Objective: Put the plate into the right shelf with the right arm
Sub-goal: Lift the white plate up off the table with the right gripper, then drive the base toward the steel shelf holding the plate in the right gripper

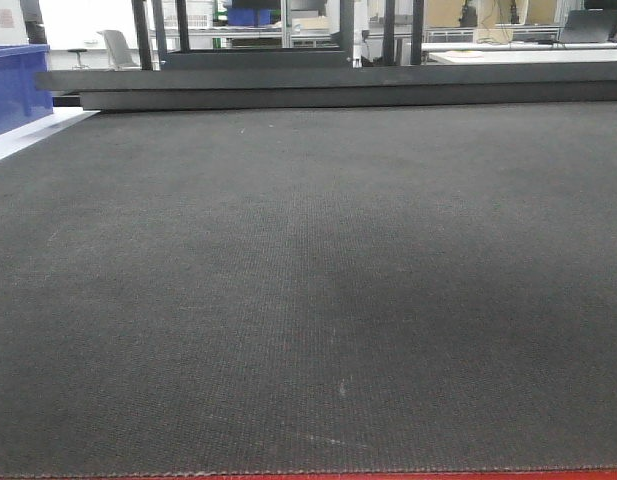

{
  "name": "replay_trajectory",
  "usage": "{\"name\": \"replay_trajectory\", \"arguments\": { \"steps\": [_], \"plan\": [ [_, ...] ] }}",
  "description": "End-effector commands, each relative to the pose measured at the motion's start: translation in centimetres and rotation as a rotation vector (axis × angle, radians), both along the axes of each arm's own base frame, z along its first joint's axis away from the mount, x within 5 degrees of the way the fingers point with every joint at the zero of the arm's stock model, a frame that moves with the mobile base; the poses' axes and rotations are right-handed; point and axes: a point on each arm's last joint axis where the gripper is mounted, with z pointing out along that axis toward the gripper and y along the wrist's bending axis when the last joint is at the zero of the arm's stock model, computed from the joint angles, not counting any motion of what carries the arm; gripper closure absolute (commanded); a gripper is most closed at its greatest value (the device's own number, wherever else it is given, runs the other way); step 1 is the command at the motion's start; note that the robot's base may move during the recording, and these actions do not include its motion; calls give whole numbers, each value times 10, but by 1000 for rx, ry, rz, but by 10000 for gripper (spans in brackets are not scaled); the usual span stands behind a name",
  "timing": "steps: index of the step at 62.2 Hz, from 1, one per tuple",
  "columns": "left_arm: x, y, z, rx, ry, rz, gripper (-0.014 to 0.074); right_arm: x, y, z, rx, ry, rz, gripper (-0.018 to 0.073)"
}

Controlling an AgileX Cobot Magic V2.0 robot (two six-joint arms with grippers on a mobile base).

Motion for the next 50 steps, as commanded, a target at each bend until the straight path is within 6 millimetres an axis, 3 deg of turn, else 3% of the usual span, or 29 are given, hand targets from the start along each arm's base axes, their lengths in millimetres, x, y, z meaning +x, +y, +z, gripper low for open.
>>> {"name": "replay_trajectory", "arguments": {
  "steps": [1, 14, 50],
  "plan": [
    [0, 1, 6, -13, -86, 14, 643, -22, -8, 22, 51, -186, 3, 531],
    [0, 1, 6, -13, -86, 14, 643, -45, -18, 26, 84, -269, 2, 531],
    [0, 1, 6, -13, -86, 14, 643, -46, -18, 26, 85, -272, 2, 531]
  ]
}}
